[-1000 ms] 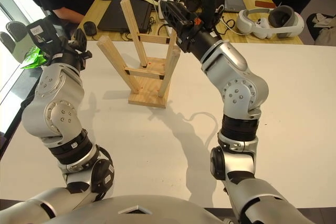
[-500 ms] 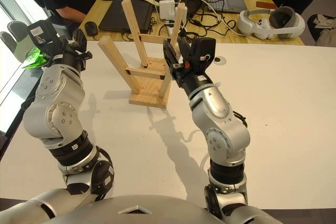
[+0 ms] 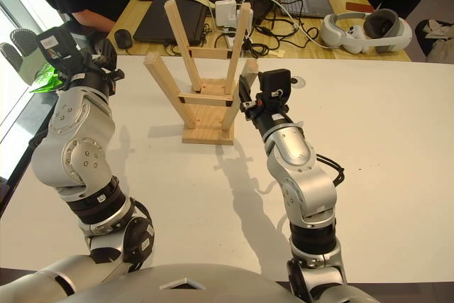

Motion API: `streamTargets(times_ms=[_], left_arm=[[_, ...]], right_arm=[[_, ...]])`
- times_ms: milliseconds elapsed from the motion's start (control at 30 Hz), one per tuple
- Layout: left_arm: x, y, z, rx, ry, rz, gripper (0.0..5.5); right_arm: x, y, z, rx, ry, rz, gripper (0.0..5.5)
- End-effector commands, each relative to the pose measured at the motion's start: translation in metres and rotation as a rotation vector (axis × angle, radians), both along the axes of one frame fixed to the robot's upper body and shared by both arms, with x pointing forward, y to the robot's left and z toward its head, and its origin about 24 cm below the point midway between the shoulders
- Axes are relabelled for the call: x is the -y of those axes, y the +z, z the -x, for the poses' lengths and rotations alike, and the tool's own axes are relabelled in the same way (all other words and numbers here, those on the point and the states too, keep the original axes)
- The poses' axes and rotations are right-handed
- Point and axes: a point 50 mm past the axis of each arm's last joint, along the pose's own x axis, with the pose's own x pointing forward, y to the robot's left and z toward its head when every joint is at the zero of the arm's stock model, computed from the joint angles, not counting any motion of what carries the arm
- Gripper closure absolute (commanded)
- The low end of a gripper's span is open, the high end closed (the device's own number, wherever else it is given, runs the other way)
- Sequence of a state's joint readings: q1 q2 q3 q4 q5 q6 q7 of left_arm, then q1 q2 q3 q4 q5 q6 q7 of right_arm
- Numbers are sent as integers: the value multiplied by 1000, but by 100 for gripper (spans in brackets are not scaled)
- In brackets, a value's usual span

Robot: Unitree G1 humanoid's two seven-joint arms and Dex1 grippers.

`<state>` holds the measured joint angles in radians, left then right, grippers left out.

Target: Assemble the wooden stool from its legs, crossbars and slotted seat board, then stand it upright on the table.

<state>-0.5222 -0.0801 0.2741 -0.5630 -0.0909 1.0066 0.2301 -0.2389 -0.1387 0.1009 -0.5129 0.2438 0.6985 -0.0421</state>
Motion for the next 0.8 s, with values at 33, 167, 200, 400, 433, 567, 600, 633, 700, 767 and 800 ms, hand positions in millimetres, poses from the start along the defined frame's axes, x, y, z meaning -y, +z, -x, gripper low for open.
streamTargets(times_ms=[33, 167, 200, 400, 433, 567, 600, 633, 700, 767, 800], left_arm=[[1, -1, -1, -2, -2, 2, 301], [1, 0, 0, 1, 5, 2, 301], [0, 0, 0, 1, 6, 1, 301], [0, 0, -1, 2, 4, -3, 301], [0, 0, -1, 2, 4, -3, 301], [0, 1, -2, 3, 4, -4, 301], [0, 1, -2, 2, 4, -4, 301], [0, 1, -2, 2, 3, -4, 301], [0, 1, -3, 2, 0, -4, 301], [0, 2, -3, 3, -2, -5, 301], [0, 2, -3, 4, -3, -5, 301]], right_arm=[[9, 4, -7, 17, -31, 29, 350], [8, 4, -9, 16, -15, 10, 350], [7, 3, -10, 13, -10, 2, 350], [8, 2, -17, 1, -17, -28, 350], [8, 2, -18, 2, -17, -30, 350], [6, 0, -17, -1, -12, -39, 350], [5, 0, -16, -2, -11, -41, 350], [4, 0, -16, -2, -9, -44, 350], [3, 0, -15, -3, -9, -47, 350], [3, 0, -15, -3, -10, -50, 350], [3, 0, -15, -3, -10, -51, 350]])
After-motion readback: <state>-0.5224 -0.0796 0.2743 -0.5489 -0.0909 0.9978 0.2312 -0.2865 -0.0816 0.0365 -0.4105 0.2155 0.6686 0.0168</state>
